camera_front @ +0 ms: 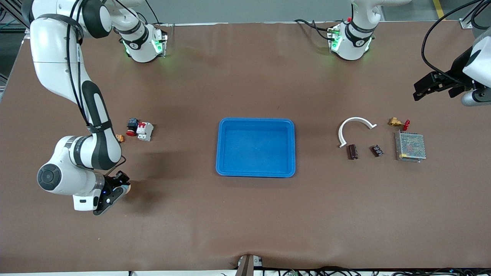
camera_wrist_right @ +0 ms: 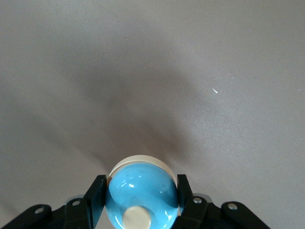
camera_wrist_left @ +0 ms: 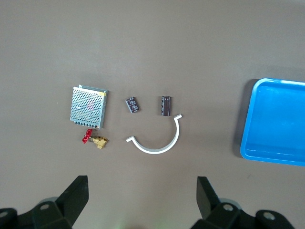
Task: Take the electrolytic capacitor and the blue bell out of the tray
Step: 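Carry the bell beside the first bell and lower it with the right gripper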
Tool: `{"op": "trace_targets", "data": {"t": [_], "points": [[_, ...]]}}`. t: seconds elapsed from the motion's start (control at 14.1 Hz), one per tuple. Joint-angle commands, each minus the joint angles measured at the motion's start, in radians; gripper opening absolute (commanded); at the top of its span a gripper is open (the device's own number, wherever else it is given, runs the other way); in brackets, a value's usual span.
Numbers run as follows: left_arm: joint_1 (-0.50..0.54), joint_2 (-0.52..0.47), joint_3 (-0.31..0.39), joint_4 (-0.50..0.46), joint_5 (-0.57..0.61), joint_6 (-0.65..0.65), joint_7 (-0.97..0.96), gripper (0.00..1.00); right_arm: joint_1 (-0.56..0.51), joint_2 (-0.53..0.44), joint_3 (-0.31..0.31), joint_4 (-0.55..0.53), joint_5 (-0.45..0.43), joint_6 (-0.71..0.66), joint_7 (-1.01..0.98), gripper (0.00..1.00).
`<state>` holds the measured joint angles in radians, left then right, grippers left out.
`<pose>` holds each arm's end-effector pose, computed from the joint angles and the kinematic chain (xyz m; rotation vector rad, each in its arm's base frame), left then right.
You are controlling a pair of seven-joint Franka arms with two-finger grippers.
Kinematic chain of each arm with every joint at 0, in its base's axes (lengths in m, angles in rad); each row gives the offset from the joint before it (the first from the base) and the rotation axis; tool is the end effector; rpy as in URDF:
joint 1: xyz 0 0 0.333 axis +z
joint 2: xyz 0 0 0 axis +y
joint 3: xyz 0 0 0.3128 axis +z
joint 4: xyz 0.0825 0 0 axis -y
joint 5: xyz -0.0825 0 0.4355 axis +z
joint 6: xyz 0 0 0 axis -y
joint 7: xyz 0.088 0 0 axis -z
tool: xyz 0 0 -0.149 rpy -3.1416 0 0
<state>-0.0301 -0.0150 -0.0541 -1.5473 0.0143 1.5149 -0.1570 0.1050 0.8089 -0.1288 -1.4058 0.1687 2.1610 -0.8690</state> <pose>0.5933 -0.0481 0.5957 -3.1223 -0.1148 0.0242 0.7624 0.0070 0.1439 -2.8475 -1.1794 0.0343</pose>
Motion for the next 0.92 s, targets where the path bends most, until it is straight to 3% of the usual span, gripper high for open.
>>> {"op": "trace_targets", "data": {"t": [0.0,0.85], "points": [[-0.002,-0.011,-0.001,-0.008,-0.016,0.001,-0.001,1.00,-0.019,0.006,0.017,-0.015,0.000,0.033,-0.033,0.49],[-0.004,-0.005,-0.001,-0.008,-0.016,0.002,0.002,1.00,-0.025,0.023,0.020,-0.030,0.002,0.074,-0.056,0.49]]}}
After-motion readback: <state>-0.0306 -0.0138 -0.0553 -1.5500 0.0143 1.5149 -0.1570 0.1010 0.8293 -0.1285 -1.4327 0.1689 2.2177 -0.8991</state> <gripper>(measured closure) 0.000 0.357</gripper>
